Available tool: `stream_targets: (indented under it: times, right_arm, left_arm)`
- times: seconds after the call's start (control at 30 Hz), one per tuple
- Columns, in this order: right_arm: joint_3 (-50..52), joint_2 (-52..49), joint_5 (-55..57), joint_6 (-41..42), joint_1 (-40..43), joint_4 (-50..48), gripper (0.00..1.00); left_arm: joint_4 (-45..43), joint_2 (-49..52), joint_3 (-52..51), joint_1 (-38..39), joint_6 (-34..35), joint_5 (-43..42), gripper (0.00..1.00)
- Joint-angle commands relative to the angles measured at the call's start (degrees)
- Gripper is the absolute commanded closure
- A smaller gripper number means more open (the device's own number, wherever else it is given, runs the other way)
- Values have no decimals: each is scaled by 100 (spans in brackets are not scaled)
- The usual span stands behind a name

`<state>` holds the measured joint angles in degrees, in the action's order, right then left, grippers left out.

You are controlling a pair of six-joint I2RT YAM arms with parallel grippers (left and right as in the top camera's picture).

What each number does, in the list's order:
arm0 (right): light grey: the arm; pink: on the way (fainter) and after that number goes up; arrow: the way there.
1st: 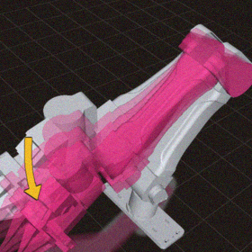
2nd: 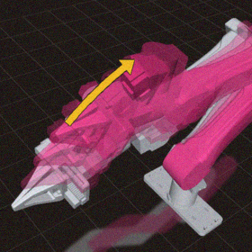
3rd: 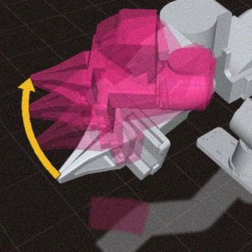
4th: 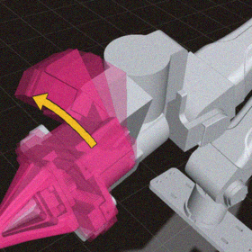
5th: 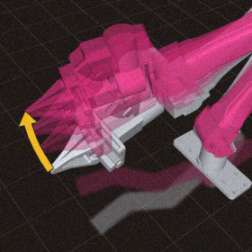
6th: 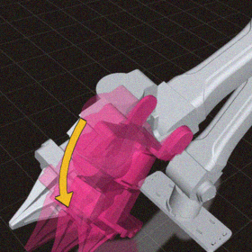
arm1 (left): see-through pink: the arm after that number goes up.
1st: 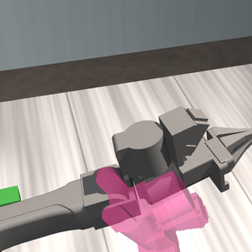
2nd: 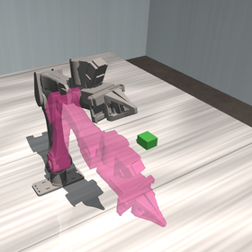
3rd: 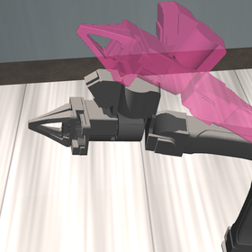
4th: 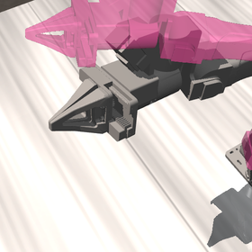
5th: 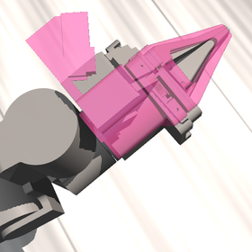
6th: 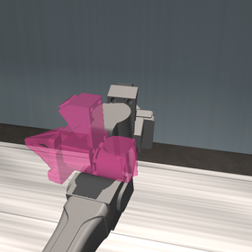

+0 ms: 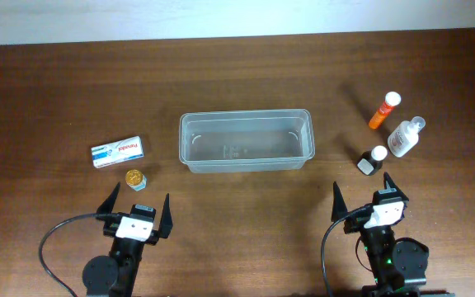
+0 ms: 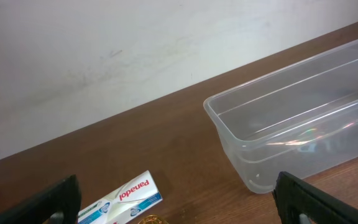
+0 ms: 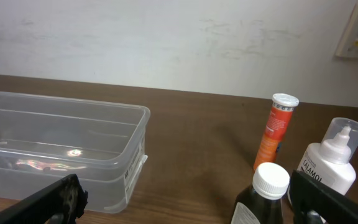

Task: Pack container
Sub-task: 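Move the right gripper toward the white pump bottle on the right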

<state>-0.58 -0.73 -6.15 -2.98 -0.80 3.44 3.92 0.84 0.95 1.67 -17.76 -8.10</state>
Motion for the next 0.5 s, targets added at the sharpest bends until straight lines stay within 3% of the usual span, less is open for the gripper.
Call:
stream_targets:
  times: [0.0,0.2,0.47]
  right_arm:
    - [-42,52,-96,175,-33,-72,2]
    - [-883,-295,-74,350,-31,186,2]
    - [-3150,-2577,-74,345,-31,1510,2]
  left_arm:
    - [2,-55,-42,-35,17,42,1]
    - [2,-55,-44,-35,20,42,1]
    - [2,-55,-44,-35,17,42,1]
